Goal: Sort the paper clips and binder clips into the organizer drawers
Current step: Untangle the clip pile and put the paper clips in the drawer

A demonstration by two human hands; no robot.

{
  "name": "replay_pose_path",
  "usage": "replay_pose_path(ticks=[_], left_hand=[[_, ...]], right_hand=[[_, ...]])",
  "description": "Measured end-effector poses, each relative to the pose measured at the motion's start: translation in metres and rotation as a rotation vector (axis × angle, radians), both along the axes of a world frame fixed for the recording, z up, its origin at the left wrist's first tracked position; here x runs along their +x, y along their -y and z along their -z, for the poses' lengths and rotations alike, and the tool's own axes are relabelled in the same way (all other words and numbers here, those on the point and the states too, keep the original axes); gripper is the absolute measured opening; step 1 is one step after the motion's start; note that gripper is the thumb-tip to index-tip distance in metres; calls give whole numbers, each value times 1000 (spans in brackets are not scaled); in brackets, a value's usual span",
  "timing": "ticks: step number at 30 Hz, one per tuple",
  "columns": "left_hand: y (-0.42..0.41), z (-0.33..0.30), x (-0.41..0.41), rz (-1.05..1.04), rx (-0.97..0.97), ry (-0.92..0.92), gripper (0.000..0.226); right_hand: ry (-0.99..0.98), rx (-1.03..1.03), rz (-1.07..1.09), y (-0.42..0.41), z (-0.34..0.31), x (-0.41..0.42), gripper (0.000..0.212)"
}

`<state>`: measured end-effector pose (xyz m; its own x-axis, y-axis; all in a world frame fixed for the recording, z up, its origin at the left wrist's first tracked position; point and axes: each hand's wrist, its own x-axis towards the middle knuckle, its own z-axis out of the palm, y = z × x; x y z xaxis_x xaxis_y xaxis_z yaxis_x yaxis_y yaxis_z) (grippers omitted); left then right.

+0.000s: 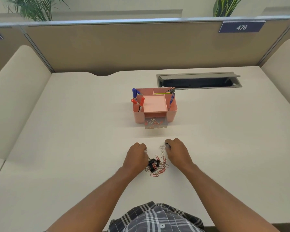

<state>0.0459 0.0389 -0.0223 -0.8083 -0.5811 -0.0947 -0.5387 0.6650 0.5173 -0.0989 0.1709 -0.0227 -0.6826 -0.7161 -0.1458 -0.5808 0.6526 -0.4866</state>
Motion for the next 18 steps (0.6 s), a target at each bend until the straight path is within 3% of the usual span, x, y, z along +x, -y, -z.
replay_pose_path(ticks=[6,9,14,18], left_hand=[[21,-5,-2,-88,9,-26,30],[27,-2,1,-36,-8,14,29],[15,1,0,4,-192,78,17],[3,1,-5,29,-229,173,19]], right_hand=[[-11,5,20,-8,0,-6,13],[-43,-55,24,-9,-1,-3,28],[-89,15,-227,-9,-2,2,34],[-148,48,-287,-11,0,2,24]])
